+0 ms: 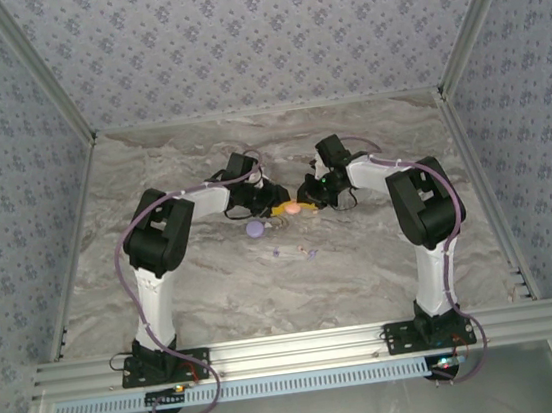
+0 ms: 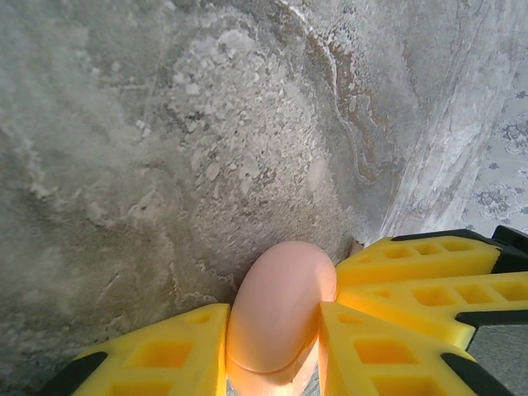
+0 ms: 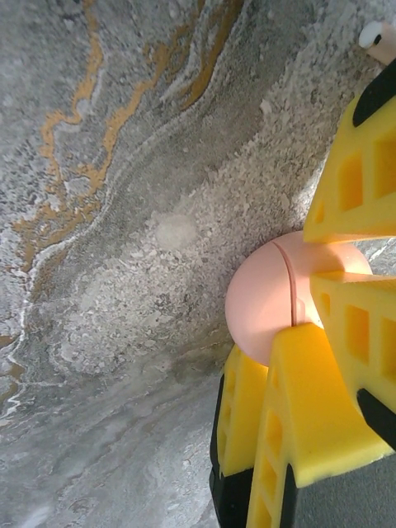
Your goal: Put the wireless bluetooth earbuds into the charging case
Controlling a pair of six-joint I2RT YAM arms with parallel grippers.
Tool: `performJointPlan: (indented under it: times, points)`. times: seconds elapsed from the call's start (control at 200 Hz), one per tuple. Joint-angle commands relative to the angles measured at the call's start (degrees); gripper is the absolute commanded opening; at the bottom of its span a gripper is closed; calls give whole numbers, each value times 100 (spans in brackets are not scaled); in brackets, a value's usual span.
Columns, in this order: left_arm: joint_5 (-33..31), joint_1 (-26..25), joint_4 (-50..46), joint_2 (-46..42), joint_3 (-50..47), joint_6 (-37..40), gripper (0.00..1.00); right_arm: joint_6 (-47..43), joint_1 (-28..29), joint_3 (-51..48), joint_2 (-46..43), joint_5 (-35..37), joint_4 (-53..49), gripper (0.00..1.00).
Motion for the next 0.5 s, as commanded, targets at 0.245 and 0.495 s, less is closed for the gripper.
performJointPlan:
  times: [0.245, 0.495]
  points:
    - [359, -161, 712, -104, 15, -246, 31, 203, 111, -105, 45, -522, 162, 21]
    - [308, -175, 597, -71, 85, -191, 27, 229, 83, -114, -7, -539, 174, 21]
